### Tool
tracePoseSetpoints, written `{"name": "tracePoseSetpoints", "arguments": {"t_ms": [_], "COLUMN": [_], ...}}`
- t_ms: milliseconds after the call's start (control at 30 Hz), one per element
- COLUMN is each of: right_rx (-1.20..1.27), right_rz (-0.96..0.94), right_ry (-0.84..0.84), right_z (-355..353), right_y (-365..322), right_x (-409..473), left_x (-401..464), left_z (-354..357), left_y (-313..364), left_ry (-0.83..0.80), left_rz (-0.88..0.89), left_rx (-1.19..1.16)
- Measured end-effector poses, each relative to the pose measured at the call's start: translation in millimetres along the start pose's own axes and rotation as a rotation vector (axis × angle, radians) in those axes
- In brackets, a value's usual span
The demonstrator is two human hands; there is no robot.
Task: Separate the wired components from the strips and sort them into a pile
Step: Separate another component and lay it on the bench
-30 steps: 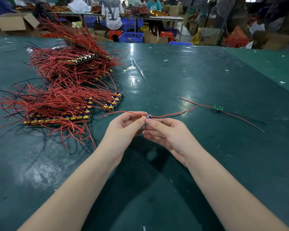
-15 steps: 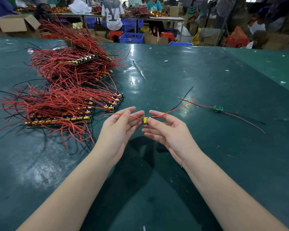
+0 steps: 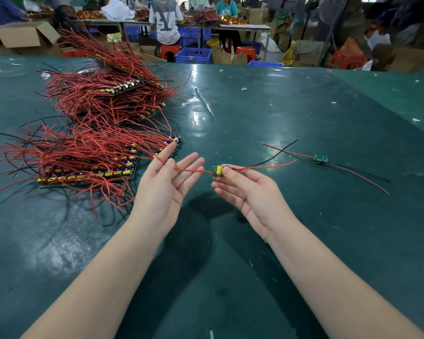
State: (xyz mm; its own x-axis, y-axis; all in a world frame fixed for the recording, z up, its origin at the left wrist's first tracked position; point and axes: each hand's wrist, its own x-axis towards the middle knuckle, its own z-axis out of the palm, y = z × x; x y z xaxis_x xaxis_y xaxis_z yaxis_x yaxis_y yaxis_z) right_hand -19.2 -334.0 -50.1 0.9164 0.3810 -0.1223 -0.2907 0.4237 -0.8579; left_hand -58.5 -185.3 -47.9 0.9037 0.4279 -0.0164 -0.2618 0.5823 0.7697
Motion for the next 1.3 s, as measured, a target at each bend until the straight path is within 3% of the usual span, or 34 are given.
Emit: {"name": "tracePoseSetpoints", "arguments": {"t_ms": [367,600,933,1300], "right_rx": [0.137,0.115,0.193,0.185], "right_rz": [0.085,0.036,0.015,0.004], "right_ry": [0.004,0.076,0.018,0.020], "right_z": [-2.0,-5.0,2.5,1.5], "right_y": [-2.2,-3.7,-5.7,-10.7], "right_x": [1.7,0.2,-5.5,-6.7], "left_x": [1.6,4.0,3.6,5.1], "left_z": [-3.5,-0.4,-3.7,-3.6], "left_y": [4.7,9.2,4.3,14.4], "left_ry": [0.020,0.085,0.133,0.158], "left_rz": [0.093,0.132,0.241,0.230], "left_rx": [0.047,0.044,0.142,-0.001]}}
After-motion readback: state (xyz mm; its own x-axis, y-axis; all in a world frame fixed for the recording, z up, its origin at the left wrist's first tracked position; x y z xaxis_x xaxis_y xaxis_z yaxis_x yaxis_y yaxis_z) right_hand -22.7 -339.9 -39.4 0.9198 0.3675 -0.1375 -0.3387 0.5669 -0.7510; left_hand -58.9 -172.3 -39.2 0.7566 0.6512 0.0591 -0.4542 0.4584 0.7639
